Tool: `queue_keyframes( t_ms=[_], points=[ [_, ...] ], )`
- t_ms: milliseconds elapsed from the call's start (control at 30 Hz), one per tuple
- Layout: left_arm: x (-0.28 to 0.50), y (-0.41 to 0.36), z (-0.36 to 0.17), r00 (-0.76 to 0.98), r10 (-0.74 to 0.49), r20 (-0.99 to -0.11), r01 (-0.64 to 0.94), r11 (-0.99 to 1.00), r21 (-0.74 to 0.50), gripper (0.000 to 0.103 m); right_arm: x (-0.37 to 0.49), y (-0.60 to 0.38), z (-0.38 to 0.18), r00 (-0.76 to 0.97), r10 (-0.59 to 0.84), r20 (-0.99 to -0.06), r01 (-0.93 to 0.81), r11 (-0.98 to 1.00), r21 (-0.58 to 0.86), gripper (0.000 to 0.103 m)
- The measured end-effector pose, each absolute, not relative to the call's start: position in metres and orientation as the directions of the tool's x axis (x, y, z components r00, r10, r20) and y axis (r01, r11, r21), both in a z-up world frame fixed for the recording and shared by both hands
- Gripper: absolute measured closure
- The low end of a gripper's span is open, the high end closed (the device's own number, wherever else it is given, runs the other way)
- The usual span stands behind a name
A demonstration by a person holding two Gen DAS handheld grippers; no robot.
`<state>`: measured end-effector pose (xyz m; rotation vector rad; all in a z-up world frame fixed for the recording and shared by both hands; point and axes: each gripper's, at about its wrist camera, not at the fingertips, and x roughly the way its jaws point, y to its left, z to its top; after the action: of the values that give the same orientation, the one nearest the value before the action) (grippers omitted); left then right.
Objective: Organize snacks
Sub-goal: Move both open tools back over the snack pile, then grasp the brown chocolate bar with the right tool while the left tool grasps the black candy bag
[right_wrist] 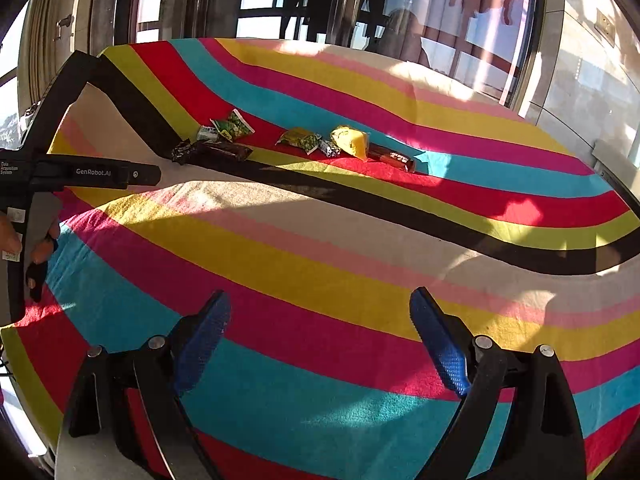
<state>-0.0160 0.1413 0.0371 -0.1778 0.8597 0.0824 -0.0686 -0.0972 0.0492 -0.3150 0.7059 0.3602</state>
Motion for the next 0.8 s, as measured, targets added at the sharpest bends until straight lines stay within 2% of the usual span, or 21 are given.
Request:
queue_keyframes(
  t_ms=[133, 200, 367, 500, 533, 567, 600, 633, 667, 800],
  points=[
    [0.032, 0.162, 0.030, 0.620, 0.047, -0.783, -0.251, 0.957, -0.142, 0.003, -0.040, -0.081, 0.053, 0.698, 0.244, -0.674, -0.448, 0.882, -0.145, 0.015],
    [0.048, 0.164, 0.030, 0.631, 0.102, -0.769, -0.281, 0.954, -0.103, 0.003, -0.024, -0.076, 0.054, 0.687, 0.252, -0.681, -0.458, 0.878, -0.137, 0.015],
    [0.089, 0.157, 0.023, 0.602, 0.132, -0.787, -0.241, 0.970, -0.022, 0.003, 0.001, -0.069, 0.049, 0.671, 0.256, -0.696, -0.477, 0.868, -0.140, 0.015],
    [0.099, 0.159, 0.015, 0.571, 0.033, -0.820, -0.132, 0.990, -0.053, 0.004, 0.018, -0.069, 0.039, 0.649, 0.263, -0.714, -0.491, 0.862, -0.129, 0.015],
    [0.098, 0.157, 0.016, 0.576, 0.039, -0.816, -0.103, 0.994, -0.025, 0.023, 0.024, -0.068, 0.036, 0.642, 0.263, -0.720, -0.493, 0.861, -0.125, 0.015],
    [0.095, 0.154, 0.017, 0.584, 0.071, -0.809, -0.078, 0.996, 0.031, 0.038, 0.030, -0.066, 0.033, 0.634, 0.267, -0.726, -0.497, 0.859, -0.118, 0.015],
    [0.091, 0.154, 0.019, 0.594, 0.027, -0.804, -0.029, 1.000, 0.013, 0.061, 0.040, -0.064, 0.030, 0.611, 0.276, -0.742, -0.506, 0.857, -0.099, 0.015],
    [0.087, 0.155, 0.021, 0.594, 0.006, -0.804, -0.013, 1.000, -0.003, 0.070, 0.048, -0.060, 0.029, 0.593, 0.294, -0.749, -0.517, 0.853, -0.074, 0.015],
    [0.080, 0.158, 0.022, 0.596, -0.013, -0.803, -0.007, 1.000, -0.021, 0.078, 0.054, -0.057, 0.030, 0.583, 0.315, -0.749, -0.528, 0.847, -0.054, 0.015],
    [0.040, 0.168, 0.025, 0.615, -0.065, -0.786, -0.012, 0.996, -0.091, 0.077, 0.081, -0.024, 0.030, 0.504, 0.428, -0.750, -0.648, 0.762, 0.000, 0.015]
  ],
)
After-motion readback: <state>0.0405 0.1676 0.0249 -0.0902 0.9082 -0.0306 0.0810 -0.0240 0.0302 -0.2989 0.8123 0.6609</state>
